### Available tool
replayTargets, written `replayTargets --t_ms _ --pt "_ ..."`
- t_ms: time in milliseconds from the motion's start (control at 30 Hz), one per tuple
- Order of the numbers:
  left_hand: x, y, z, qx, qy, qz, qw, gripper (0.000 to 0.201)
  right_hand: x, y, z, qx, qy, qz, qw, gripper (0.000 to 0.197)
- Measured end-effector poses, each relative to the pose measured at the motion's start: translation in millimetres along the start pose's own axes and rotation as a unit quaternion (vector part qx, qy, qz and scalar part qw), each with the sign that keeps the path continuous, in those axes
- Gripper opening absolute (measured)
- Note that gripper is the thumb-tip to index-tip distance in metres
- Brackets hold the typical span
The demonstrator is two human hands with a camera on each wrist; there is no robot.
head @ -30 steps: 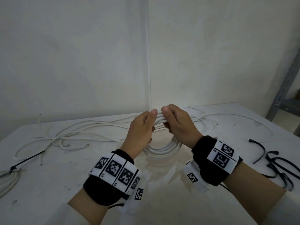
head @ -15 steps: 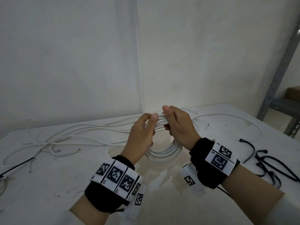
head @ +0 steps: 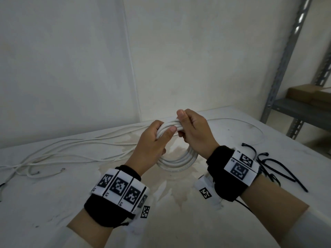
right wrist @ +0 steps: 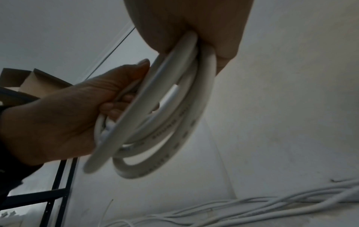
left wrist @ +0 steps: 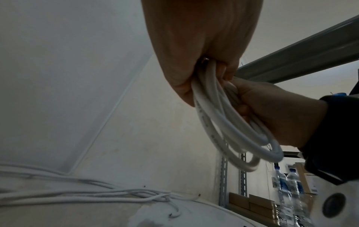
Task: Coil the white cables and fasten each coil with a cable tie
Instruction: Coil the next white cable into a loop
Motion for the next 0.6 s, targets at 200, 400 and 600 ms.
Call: replayTargets --t_ms 200,400,600 --pt "-1 29 -5 0.039 -0.009 -0.020 0.999 0.023 -12 -29 12 -0.027 0.012 0.037 0.999 0.036" --pt "-6 45 -8 0.053 -0.018 -0.025 0.998 0.018 -14 -47 18 -0.032 0.009 0.046 0.998 0.034" --pt "-8 66 -6 0.044 -0.015 0.001 0.999 0.013 -14 -68 25 -0.021 0.037 0.027 0.999 0.041"
Point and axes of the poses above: each hand's wrist, its own z-axis away from the middle knuckle, its own y-axis out of the palm, x = y × z, the point moved 5 cm from there along -z, towards the middle knuckle, and after that the axes turned 2 degrees about z, right-handed, at the moved point
